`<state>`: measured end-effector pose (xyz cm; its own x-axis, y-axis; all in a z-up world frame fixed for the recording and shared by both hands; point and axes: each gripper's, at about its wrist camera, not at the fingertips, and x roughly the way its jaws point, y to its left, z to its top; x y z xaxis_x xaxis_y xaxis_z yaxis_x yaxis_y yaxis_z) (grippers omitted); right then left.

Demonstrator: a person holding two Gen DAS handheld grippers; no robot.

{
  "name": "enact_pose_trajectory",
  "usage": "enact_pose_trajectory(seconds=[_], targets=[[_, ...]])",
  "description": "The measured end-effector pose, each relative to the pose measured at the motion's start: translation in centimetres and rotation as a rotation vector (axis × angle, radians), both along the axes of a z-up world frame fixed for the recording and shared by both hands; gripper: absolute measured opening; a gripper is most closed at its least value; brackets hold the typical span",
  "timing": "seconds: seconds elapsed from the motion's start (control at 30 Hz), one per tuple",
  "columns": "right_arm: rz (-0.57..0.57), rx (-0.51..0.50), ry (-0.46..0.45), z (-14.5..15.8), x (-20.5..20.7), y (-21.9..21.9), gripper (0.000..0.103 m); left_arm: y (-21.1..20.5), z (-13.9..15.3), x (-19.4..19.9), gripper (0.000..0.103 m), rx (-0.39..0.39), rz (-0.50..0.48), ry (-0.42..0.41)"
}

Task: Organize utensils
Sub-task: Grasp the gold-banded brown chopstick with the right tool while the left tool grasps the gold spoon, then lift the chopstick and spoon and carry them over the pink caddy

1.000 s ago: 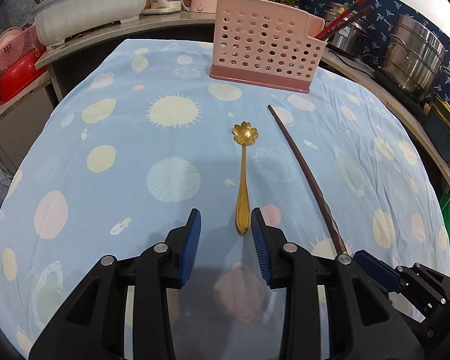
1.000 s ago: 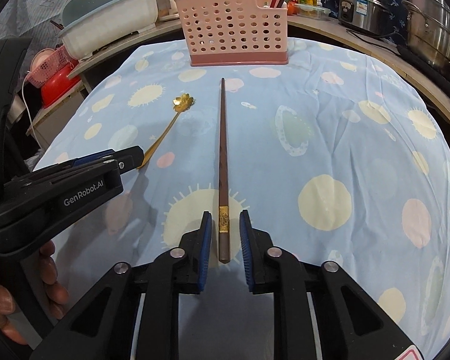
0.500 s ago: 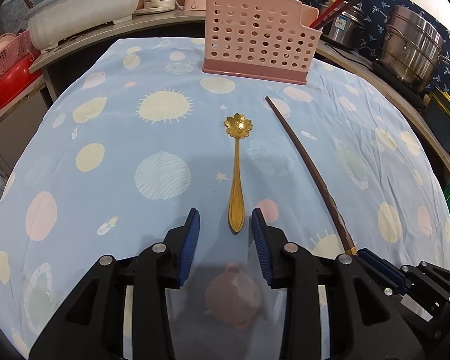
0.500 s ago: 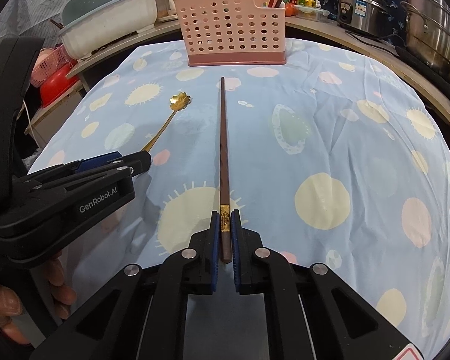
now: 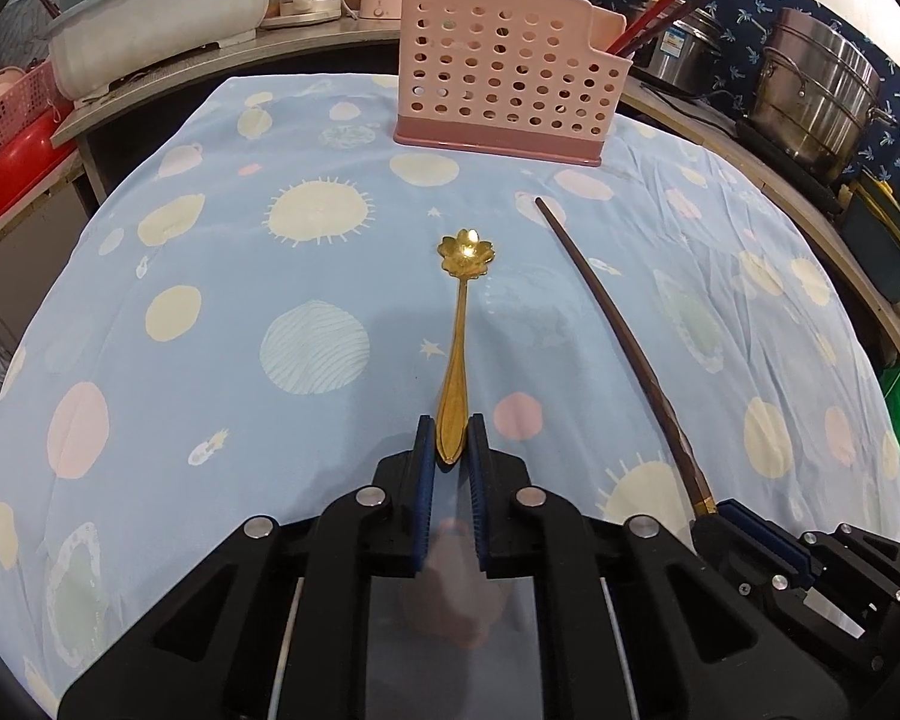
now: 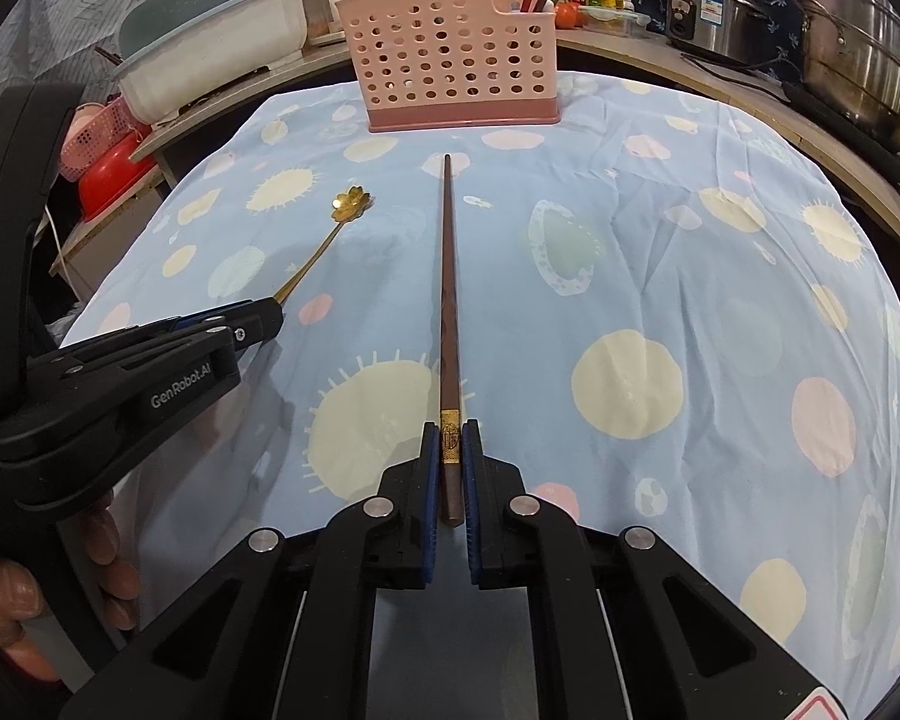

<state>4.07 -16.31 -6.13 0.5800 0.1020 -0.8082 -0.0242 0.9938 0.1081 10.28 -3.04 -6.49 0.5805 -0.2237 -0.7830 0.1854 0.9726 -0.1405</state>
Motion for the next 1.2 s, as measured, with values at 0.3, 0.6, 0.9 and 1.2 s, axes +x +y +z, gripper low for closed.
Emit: enact_pose_trajectory(seconds=[0.3, 0.6, 0.9, 1.2], targets=[[-0.014, 0.021, -0.009, 1.0, -1.2, -1.0, 0.007, 1.0, 1.8, -1.5, 0.01, -0.047, 0.002, -0.013], [-0.025, 0.045, -0.078, 4.1, -2.5, -1.8, 0.007, 2.6, 4.8, -2.7, 0.01, -0.094, 0.023, -0.057], [-0.038, 0.071, -0.171, 8.6, -3.2, -2.9, 0.007, 3.0, 8.0, -3.1, 0.01, -0.119, 0.018, -0.101], [-0.051, 0.108, -0.251, 13.0, -2.7, -4.4, 0.007, 2.7, 11.4, -2.4, 0.01, -0.116, 0.008, -0.157]])
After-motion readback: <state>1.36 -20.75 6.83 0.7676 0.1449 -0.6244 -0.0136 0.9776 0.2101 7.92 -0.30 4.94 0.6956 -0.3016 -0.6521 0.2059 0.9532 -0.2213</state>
